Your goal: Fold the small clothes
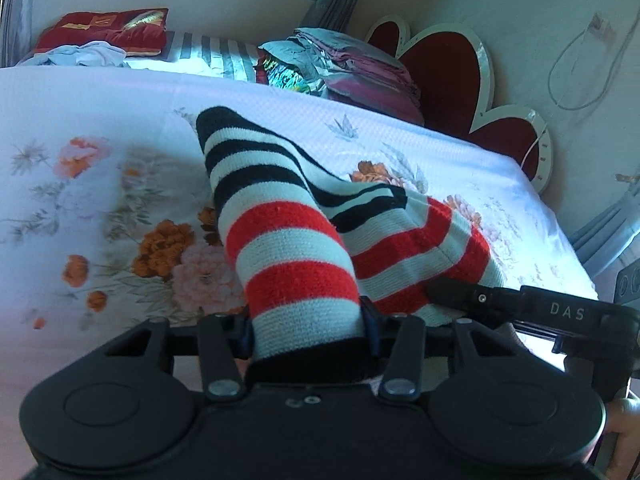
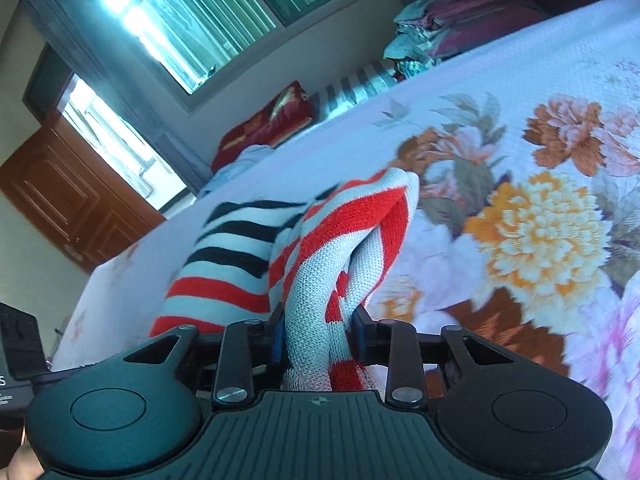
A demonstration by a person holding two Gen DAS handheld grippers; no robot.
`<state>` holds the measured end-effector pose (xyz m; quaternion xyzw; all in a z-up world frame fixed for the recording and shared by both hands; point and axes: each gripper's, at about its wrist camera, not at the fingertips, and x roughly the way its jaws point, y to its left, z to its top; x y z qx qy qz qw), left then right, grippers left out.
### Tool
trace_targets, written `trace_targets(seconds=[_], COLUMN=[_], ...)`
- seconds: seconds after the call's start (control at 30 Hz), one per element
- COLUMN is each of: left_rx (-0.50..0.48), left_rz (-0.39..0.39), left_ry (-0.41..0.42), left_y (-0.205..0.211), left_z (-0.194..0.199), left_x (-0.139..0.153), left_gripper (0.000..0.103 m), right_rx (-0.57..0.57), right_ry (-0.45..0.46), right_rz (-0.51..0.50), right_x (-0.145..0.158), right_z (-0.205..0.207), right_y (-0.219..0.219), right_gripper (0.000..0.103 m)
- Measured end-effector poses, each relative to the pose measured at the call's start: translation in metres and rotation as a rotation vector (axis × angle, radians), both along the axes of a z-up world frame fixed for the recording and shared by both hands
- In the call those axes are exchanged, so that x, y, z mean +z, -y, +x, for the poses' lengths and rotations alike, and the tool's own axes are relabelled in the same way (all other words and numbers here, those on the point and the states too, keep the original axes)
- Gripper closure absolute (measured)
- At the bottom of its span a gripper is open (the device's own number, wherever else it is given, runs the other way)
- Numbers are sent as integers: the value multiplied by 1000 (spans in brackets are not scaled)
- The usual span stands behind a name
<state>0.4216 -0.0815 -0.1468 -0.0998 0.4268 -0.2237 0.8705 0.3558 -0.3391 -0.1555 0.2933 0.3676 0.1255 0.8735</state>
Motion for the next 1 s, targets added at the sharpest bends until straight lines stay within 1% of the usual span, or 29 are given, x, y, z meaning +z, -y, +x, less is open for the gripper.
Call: trace_targets(seconds=[0.13, 0.23, 0.33, 0.5, 0.6, 0.73, 0.83, 0.9, 1.0], left_rx=[3, 6, 1, -14, 14, 51, 75, 98, 128], left_rz=[-12, -23, -35, -31, -21, 9, 18, 23, 37], left_ry=[28, 43, 55, 65, 64, 74, 80, 78, 75], left_y=[-32, -71, -121, -217, -272, -331, -367, -387, -405], left_z=[-8, -13, -18, -22, -21, -8, 4, 12, 24], left_x=[15, 23, 29, 32, 35, 38, 34, 26, 10], left_gripper=[57, 57, 57, 57, 57, 57, 57, 57, 57], right_rx=[3, 7, 4, -8, 2, 36, 59, 78, 111], right_ry=[29, 47, 55, 53, 45, 43, 36, 26, 5], right_rz=[-1, -9, -10, -17, 6, 14, 27, 18, -7], right_x=[17, 29, 35, 41, 37, 31, 21, 13, -4], right_z=[-5, -8, -11, -14, -5, 17, 39, 54, 74], right_y=[-34, -72, -120, -219, -276, -342, -376, -394, -413], right_gripper=[71, 71, 71, 71, 71, 71, 71, 71, 71])
